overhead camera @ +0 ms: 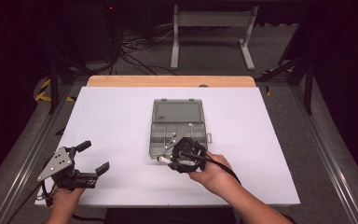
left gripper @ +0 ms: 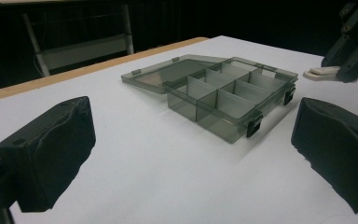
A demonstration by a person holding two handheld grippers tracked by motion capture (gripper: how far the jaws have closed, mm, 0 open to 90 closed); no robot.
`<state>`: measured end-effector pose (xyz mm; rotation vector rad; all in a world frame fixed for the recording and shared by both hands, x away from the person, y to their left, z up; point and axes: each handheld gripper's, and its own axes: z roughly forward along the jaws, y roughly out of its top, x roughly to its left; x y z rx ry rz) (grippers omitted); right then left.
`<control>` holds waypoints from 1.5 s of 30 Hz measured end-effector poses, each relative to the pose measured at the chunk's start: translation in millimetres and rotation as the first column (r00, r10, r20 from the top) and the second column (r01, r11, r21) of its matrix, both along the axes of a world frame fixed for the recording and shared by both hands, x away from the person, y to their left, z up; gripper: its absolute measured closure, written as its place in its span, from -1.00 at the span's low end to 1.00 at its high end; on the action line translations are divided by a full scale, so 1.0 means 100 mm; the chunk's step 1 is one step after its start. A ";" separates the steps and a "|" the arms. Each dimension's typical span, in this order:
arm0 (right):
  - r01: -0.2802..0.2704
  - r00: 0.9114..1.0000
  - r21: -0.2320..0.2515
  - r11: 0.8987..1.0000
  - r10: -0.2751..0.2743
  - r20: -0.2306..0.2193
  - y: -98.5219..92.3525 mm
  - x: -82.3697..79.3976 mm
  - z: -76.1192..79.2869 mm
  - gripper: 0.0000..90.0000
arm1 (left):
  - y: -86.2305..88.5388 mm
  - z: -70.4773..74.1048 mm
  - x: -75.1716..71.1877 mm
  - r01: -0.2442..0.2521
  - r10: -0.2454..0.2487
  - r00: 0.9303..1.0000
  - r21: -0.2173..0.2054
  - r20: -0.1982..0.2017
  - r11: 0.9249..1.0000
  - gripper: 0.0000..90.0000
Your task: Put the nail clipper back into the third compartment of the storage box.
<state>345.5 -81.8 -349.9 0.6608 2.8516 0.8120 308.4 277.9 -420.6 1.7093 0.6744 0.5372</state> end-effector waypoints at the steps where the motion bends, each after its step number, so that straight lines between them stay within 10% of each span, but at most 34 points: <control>1: -0.002 1.000 0.003 1.000 0.002 0.003 -0.01 0.01 0.01 0.72 | 0.00 0.00 0.00 -0.001 0.001 1.000 0.000 0.000 1.000 -0.99; 45: 0.077 0.991 0.114 0.990 -0.089 0.103 -0.22 0.93 0.20 0.72 | 0.00 -0.01 0.01 0.005 -0.005 1.000 0.000 -0.009 1.000 -0.99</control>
